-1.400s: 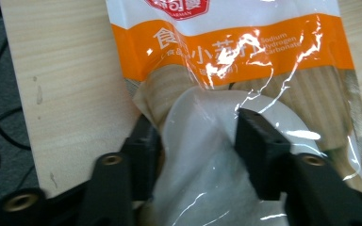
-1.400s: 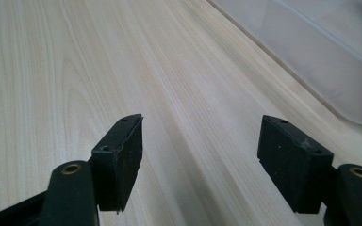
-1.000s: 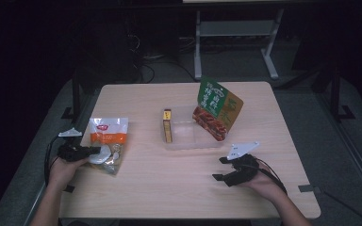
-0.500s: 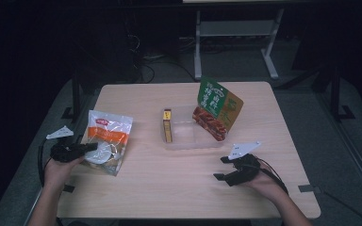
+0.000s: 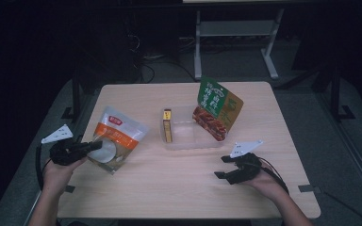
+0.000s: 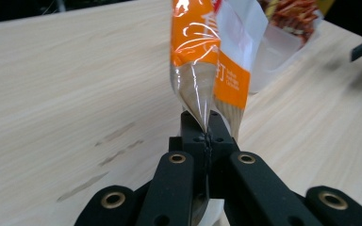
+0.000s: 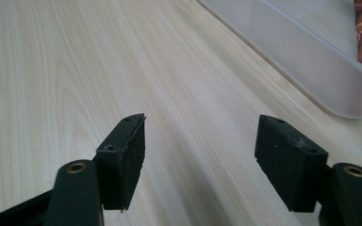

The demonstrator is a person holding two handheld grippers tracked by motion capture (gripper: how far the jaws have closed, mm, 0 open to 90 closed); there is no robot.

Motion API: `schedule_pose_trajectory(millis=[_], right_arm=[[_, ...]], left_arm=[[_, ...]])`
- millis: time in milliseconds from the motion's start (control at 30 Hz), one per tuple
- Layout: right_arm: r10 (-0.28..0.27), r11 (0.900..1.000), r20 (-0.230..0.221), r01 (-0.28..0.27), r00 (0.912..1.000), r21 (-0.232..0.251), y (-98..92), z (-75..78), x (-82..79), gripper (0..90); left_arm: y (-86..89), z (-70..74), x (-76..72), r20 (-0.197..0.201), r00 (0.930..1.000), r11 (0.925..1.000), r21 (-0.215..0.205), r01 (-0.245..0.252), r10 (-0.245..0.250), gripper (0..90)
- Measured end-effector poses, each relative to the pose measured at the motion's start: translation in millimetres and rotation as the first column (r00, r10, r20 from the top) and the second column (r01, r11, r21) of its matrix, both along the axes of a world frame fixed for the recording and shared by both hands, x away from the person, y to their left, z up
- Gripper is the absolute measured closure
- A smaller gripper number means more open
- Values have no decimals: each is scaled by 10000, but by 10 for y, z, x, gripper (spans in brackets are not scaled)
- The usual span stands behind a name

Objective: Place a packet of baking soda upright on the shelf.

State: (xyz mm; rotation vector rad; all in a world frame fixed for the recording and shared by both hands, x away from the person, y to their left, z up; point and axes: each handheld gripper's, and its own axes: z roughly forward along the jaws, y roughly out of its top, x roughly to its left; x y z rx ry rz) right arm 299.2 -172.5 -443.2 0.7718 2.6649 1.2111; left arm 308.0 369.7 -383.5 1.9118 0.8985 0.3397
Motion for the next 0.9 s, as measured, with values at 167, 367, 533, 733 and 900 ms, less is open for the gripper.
schedule_pose_trajectory(millis=[167,367,533,733,900], right_arm=[[116,9995,40,-117,9999,282,-13,27,-10,365],[67,9982,-130,-59,9999,601,-45,66,-12,370],[-31,9952,-144,45,9999,974,-90,136,-13,375],[9,9890,-33,-4,10000,1478,-136,229,-16,380],[213,9843,-13,-207,9998,1754,-108,290,-38,389]], left_arm=[[-180,99,-68,268,9979,9983,-11,585,-584,895],[-452,210,-145,494,9873,9883,-119,1518,-1511,895],[-703,212,-182,530,9749,9761,-78,2171,-2164,895],[-956,198,-228,431,9600,9608,-15,2771,-2768,895],[-1135,177,-261,394,9478,9486,61,3165,-3165,895]])
